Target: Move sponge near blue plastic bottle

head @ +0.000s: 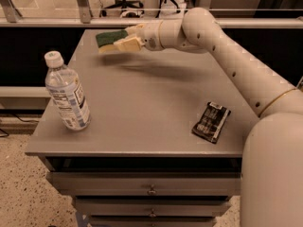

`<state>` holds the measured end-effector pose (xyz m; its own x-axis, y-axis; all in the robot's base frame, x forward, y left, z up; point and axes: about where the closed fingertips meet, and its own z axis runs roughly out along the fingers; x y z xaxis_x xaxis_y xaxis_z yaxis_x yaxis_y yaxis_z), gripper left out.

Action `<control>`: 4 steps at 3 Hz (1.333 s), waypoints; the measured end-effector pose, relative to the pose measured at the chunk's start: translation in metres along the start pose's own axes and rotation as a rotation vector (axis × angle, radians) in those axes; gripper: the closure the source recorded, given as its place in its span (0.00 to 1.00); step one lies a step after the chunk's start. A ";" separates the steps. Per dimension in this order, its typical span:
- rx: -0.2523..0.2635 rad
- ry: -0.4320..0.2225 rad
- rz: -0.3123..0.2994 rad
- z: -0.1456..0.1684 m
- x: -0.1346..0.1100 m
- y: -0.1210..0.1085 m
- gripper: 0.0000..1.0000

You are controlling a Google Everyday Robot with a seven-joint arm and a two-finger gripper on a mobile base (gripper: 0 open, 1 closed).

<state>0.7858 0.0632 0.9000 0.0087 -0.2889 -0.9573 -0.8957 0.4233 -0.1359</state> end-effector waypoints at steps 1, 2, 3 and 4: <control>0.031 -0.017 -0.003 -0.036 -0.024 0.004 1.00; 0.041 0.017 0.048 -0.074 -0.016 0.031 1.00; 0.045 0.122 0.057 -0.093 -0.012 0.072 1.00; 0.044 0.121 0.057 -0.093 -0.012 0.072 1.00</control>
Offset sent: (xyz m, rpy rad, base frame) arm -0.1161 -0.0818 0.0209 -0.0106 0.1198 -0.0954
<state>0.6801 0.0175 0.9258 -0.0980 -0.3633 -0.9265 -0.8727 0.4788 -0.0955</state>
